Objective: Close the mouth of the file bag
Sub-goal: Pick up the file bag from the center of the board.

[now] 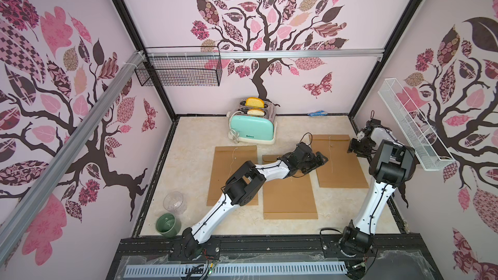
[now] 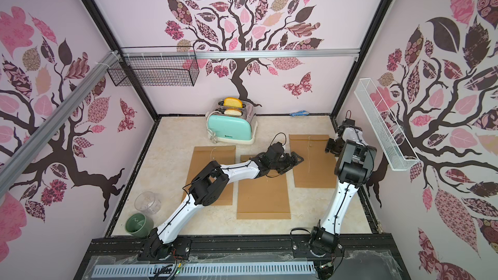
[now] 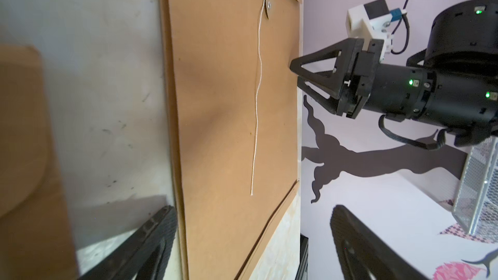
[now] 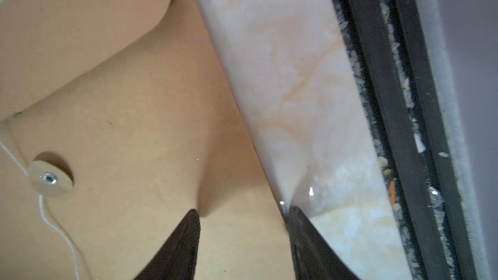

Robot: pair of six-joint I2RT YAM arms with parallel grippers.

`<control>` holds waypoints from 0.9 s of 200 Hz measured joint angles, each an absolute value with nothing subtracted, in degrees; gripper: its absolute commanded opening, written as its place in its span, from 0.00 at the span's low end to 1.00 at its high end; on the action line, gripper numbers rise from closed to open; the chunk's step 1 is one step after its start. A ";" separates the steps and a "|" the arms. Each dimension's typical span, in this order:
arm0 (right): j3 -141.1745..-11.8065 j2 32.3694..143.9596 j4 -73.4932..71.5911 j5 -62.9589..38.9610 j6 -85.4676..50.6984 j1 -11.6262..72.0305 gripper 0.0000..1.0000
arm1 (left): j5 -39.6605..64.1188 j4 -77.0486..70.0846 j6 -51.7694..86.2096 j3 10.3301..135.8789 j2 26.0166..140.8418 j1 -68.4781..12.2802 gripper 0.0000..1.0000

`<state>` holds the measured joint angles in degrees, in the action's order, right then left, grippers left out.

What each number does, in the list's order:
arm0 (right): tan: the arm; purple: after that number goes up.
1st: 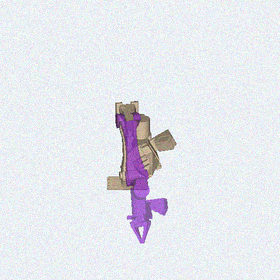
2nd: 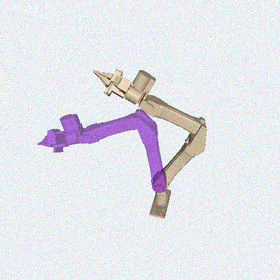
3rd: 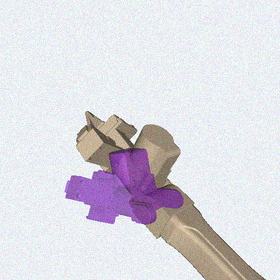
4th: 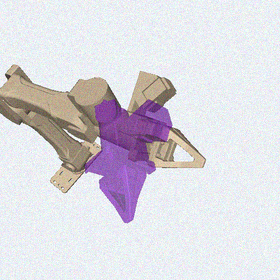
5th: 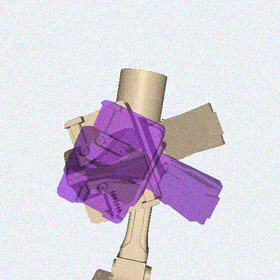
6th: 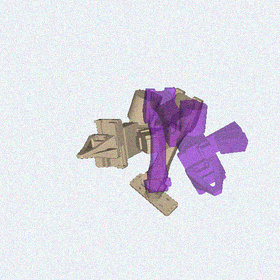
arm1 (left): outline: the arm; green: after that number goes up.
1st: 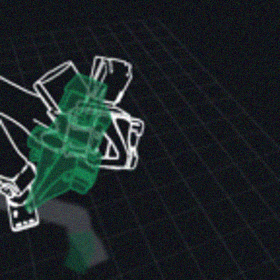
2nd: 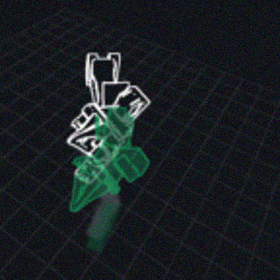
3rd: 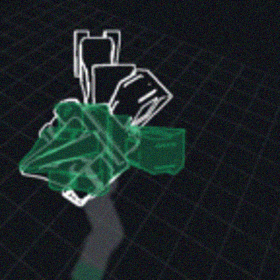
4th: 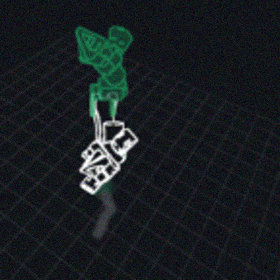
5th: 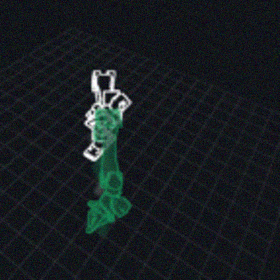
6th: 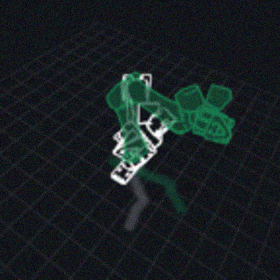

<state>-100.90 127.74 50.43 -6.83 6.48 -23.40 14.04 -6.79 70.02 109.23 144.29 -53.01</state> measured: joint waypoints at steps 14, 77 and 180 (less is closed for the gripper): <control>-100.36 127.35 50.52 -7.49 6.28 -23.29 0.55 | 13.13 -6.24 70.08 109.25 144.18 -53.01 0.87; -98.48 126.26 49.80 -8.99 5.91 -23.18 0.54 | 13.56 -5.61 68.55 109.03 144.64 -52.86 0.56; -97.58 125.40 48.40 -9.56 5.04 -23.20 0.57 | 19.59 -10.66 62.02 108.51 146.87 -52.93 0.00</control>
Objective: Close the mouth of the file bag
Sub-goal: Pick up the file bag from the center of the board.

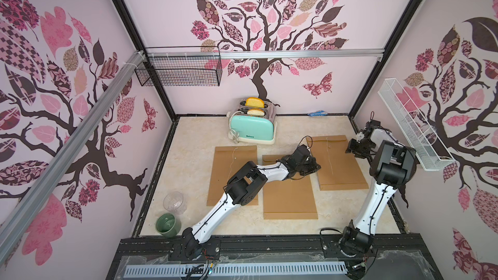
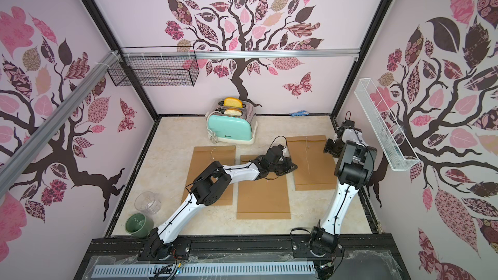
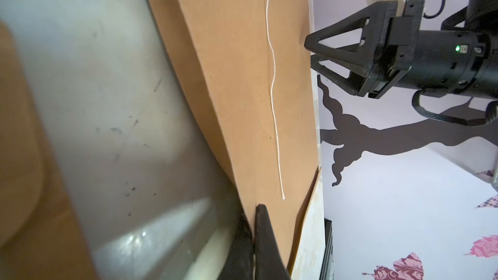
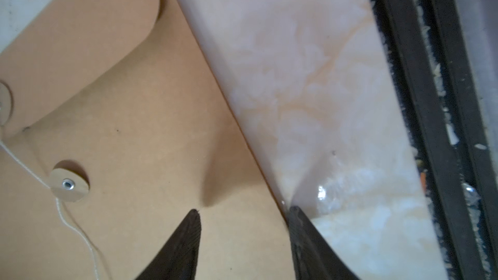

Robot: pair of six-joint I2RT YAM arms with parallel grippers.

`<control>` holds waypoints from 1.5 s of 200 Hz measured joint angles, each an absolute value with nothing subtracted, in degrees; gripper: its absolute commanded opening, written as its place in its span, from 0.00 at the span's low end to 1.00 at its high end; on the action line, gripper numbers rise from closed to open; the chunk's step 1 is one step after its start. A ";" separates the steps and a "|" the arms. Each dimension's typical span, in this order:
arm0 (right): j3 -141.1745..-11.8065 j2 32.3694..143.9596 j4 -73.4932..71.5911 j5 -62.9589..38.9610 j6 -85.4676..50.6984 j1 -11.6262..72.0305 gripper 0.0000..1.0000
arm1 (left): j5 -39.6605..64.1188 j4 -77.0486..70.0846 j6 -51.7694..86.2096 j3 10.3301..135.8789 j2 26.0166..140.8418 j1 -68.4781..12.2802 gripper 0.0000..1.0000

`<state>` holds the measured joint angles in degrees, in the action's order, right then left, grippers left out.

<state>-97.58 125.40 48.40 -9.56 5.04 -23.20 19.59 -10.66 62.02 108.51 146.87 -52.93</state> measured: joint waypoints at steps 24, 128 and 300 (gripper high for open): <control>-96.47 122.89 48.51 -11.27 3.75 -23.16 0.65 | 19.77 -10.17 57.93 107.39 145.49 -52.93 0.00; -80.66 97.71 31.09 -24.01 -8.47 -24.64 0.77 | 28.38 -11.14 49.50 94.13 121.03 -48.31 0.00; -62.19 88.07 -18.17 -60.58 -42.52 -13.76 0.94 | 31.51 -9.30 26.85 44.40 65.69 -43.13 0.00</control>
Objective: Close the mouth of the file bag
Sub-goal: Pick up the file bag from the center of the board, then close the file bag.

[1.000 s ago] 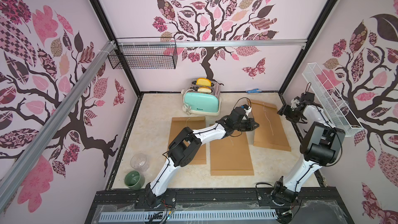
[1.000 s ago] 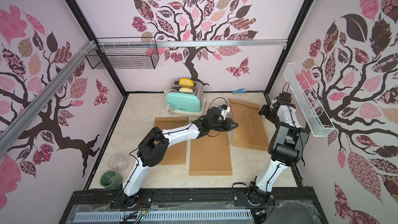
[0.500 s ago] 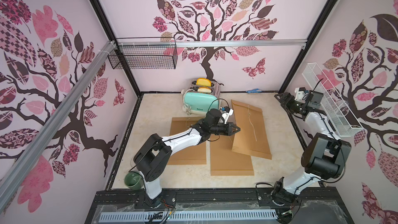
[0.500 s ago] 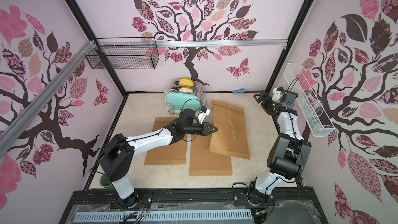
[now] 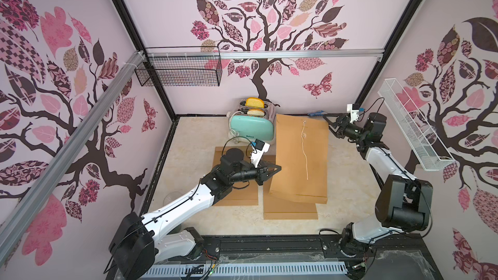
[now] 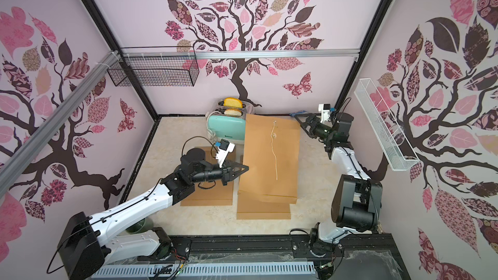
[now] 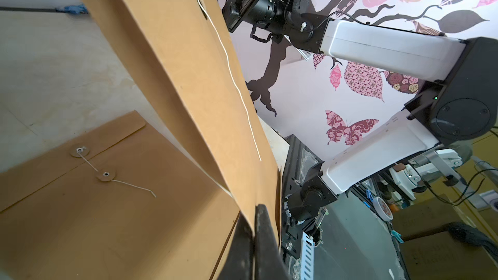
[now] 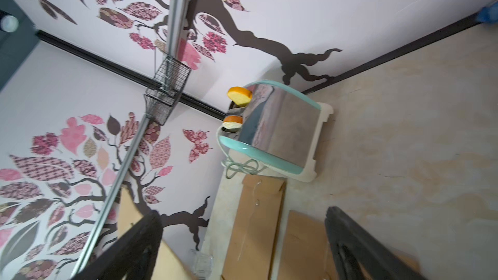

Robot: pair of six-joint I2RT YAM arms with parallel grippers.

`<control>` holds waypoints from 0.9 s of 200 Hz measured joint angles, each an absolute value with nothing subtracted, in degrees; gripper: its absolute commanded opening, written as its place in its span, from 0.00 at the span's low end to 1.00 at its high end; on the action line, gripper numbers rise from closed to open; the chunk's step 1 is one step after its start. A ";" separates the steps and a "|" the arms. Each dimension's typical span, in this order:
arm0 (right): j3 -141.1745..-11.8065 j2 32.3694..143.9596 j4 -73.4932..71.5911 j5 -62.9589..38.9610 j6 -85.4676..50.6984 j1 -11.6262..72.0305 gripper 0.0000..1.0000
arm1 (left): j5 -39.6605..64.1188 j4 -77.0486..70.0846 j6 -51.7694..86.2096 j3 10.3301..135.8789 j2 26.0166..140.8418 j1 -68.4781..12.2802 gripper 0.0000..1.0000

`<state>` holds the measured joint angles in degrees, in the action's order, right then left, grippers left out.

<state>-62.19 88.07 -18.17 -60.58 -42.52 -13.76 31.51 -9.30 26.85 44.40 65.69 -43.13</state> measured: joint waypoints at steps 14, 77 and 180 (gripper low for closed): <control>-62.28 87.50 -22.06 -62.70 -44.51 -13.61 0.93 | 31.20 -8.97 26.59 42.44 62.98 -42.85 0.00; -62.41 85.10 -24.99 -70.98 -43.88 -6.20 0.90 | 32.05 -10.76 28.42 41.43 60.66 -41.36 0.00; -62.28 86.11 -36.71 -73.91 -52.97 -6.94 0.36 | 34.72 -14.06 31.35 41.43 61.01 -39.24 0.00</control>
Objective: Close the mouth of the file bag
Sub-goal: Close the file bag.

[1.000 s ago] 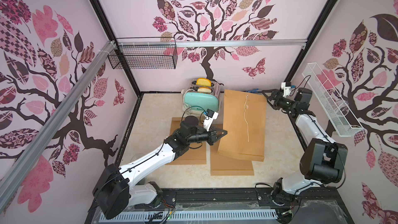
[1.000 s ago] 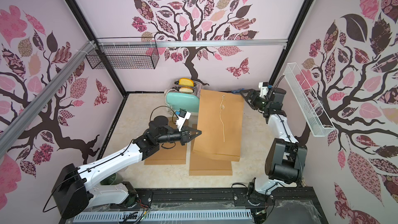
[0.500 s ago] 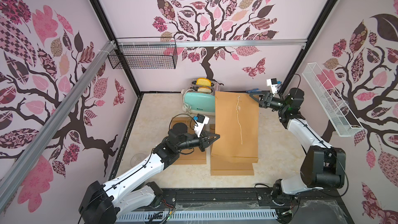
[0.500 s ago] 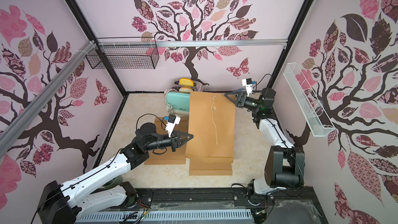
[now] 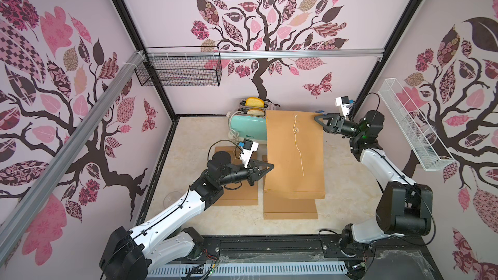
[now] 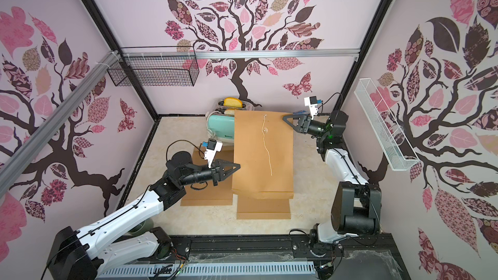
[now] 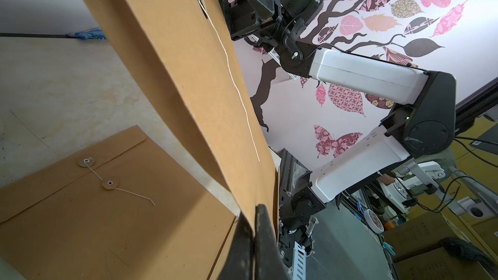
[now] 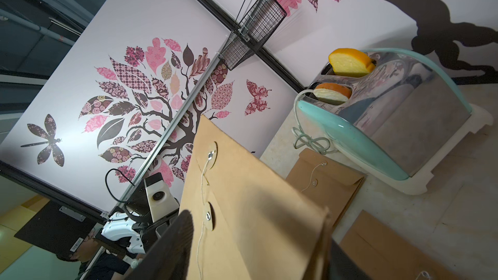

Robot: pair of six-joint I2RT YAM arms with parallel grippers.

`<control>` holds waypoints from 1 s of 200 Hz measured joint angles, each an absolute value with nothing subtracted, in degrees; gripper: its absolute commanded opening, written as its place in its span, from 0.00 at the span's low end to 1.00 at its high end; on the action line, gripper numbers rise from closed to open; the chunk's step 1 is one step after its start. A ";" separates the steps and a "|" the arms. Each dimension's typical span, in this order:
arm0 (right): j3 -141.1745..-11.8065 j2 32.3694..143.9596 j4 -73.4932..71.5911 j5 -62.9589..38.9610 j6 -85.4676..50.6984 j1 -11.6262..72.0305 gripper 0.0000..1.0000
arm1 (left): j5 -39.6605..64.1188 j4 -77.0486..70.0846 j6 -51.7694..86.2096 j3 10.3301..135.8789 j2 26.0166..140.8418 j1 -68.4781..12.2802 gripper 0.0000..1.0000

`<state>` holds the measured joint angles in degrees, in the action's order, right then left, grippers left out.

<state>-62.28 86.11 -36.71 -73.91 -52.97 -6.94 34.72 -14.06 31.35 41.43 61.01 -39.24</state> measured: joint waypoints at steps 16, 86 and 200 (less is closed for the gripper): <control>-62.43 87.83 -41.36 -74.04 -57.12 -6.92 0.28 | 34.72 -14.13 31.66 41.43 61.01 -39.13 0.00; -62.41 84.38 -37.19 -73.45 -54.87 -6.13 0.00 | 35.09 -14.02 33.10 41.43 61.01 -38.63 0.00; -66.87 74.41 -17.65 -70.70 -45.36 -5.45 0.00 | 34.87 -6.79 32.51 45.04 55.99 -26.92 0.77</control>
